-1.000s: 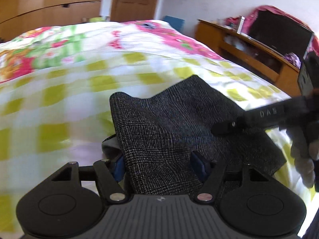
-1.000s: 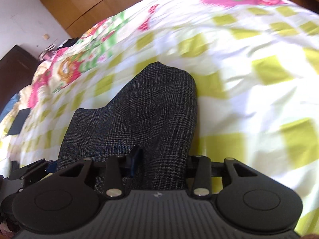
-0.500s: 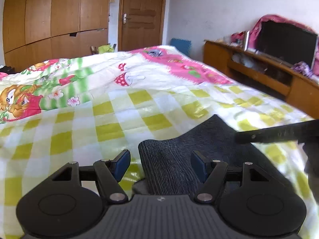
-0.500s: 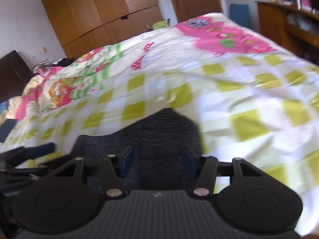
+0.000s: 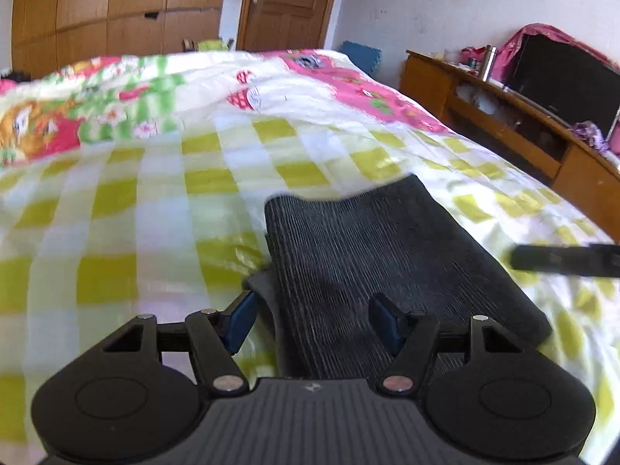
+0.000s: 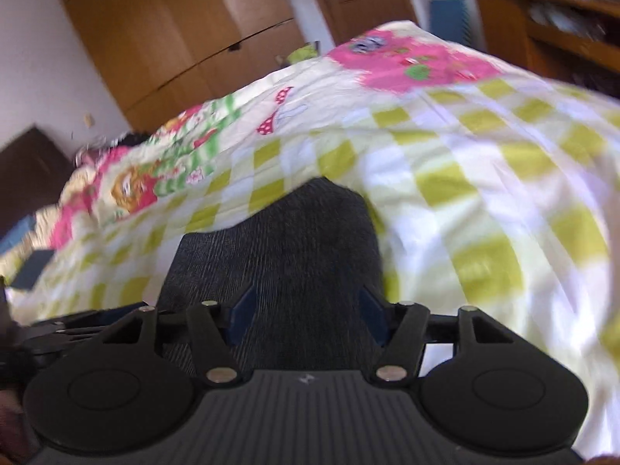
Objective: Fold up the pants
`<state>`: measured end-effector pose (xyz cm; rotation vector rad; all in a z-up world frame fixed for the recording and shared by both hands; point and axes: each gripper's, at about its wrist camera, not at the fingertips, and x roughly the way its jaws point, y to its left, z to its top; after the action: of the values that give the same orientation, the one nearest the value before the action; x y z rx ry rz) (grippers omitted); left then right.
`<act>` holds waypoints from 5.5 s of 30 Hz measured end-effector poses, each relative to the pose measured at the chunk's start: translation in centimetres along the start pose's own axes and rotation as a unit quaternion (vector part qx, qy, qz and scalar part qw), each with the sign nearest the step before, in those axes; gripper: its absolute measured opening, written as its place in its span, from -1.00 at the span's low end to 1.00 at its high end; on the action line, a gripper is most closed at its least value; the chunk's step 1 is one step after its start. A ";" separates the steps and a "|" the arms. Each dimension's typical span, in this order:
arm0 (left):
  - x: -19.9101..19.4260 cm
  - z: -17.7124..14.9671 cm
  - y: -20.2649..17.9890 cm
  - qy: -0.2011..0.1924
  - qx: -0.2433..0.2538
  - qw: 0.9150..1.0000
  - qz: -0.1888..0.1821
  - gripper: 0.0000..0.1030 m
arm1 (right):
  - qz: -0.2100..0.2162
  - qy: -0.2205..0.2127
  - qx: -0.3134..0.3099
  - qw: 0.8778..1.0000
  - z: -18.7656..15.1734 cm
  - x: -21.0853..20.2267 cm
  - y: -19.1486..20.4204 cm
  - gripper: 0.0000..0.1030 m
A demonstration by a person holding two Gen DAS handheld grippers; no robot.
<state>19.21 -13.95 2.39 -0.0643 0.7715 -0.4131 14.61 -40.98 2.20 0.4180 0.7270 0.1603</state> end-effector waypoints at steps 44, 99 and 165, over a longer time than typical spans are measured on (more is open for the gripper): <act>-9.8 -7.2 -3.0 -0.012 0.023 0.999 0.040 0.94 | -0.050 -0.027 0.045 0.997 -9.7 -4.9 8.6 0.13; -10.7 -9.5 -2.9 -0.012 0.058 0.993 0.104 1.00 | -0.108 0.009 0.043 0.993 -13.5 -4.1 9.5 0.27; -10.8 -9.4 -2.7 0.001 0.038 0.996 0.084 1.00 | -0.119 0.016 0.038 0.992 -13.4 -3.9 9.5 0.28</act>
<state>4.91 -11.37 3.34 0.0717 0.7569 -0.2824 2.72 -29.26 -0.33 0.3986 0.8109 -0.0856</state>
